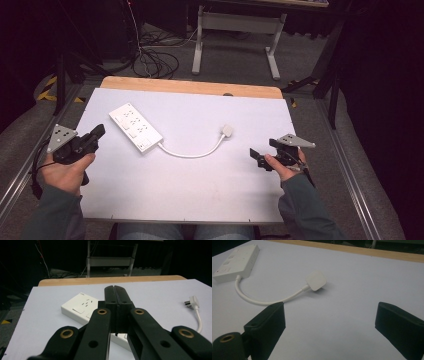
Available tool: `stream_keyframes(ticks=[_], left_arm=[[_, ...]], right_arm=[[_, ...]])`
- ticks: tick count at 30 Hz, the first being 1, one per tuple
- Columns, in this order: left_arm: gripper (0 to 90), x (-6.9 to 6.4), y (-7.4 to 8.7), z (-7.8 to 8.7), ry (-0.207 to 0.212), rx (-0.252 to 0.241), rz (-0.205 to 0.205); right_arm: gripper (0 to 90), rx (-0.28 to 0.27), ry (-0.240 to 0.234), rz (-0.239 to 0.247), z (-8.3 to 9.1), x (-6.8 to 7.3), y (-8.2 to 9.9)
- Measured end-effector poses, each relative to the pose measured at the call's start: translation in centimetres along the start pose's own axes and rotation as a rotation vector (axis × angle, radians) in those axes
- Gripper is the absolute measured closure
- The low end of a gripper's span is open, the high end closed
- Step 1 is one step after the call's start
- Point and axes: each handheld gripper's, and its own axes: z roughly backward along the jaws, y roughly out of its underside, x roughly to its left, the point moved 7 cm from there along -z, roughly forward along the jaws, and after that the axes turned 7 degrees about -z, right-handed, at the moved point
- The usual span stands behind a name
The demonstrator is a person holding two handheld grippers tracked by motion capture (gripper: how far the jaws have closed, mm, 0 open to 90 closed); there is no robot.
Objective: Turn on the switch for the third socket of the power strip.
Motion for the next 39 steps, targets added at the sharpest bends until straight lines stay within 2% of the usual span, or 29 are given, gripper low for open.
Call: stream_keyframes(ticks=[11, 18, 22, 28, 34, 39], left_arm=[[89.8, -0.4, 0.2, 1.3, 0.0, -0.031, 0.008], [81.0, -0.1, 0.3, 1.4, -0.008, -0.035, 0.016], [78.9, 0.2, 0.4, 1.5, -0.022, -0.035, 0.02], [69.1, 0.5, 0.5, 1.8, -0.038, -0.044, 0.031], [54.0, 0.6, 0.5, 1.9, -0.041, -0.048, 0.037], [49.1, 0.7, 0.5, 2.0, -0.051, -0.054, 0.027]], right_arm=[[9.9, -0.001, 0.004, 0.0, 0.1, -0.1, 0.1], [9.8, -0.001, 0.003, 0.0, 0.1, -0.1, 0.1], [9.9, -0.001, 0.004, -0.001, 0.1, -0.2, 0.1], [9.9, -0.001, 0.003, 0.0, 0.1, -0.2, 0.1], [9.9, -0.001, 0.003, -0.001, 0.2, -0.2, 0.1], [9.9, -0.001, 0.004, -0.002, 0.2, -0.2, 0.1]])
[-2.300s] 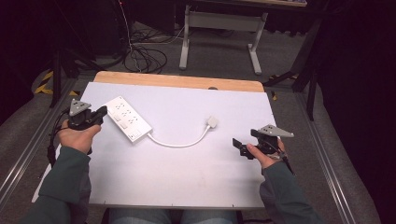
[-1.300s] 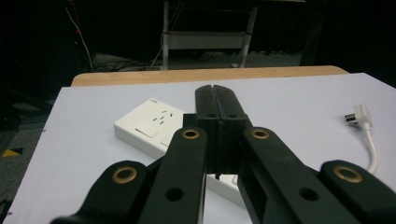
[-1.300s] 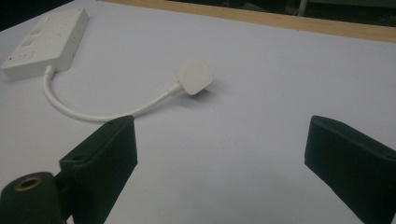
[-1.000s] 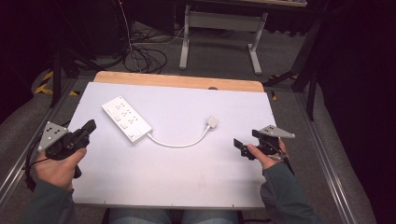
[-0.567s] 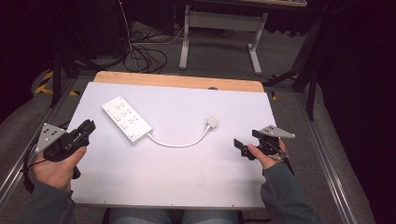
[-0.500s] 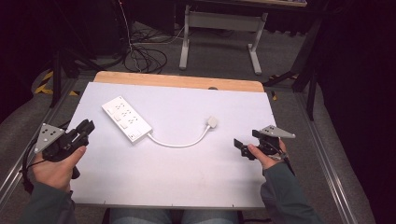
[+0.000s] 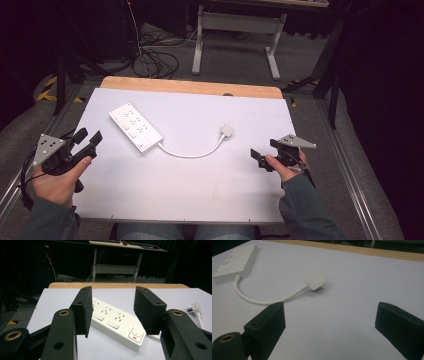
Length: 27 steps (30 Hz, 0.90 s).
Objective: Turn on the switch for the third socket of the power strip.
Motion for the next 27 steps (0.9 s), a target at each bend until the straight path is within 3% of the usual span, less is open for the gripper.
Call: stream_keyframes(ticks=[17, 27], left_arm=[[24.3, 0.3, 0.19, -0.16, -0.016, 0.0, -0.004], [9.3, 0.34, 0.16, -0.19, -0.017, -0.002, 0.018]], right_arm=[[9.9, 0.002, 0.0, -0.001, 0.03, 0.0, 0.05], [9.9, 0.001, 0.0, -0.002, 0.05, 0.0, 0.06]])
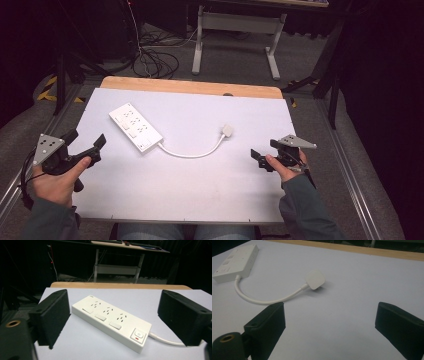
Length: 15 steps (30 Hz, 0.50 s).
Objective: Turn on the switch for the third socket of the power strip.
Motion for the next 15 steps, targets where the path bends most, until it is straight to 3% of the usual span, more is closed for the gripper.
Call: stream_keyframes(ticks=[6, 15], left_arm=[[4.2, 0.03, -0.01, -0.07, 0.002, 0.0, 0.01], [0.9, -0.34, 0.0, -0.17, 0.033, -0.01, -0.008]], right_arm=[[9.9, 0.0, 0.0, -0.003, -0.02, 0.0, 0.01], [9.9, 0.0, 0.002, -0.001, 0.06, -0.06, 0.05]])
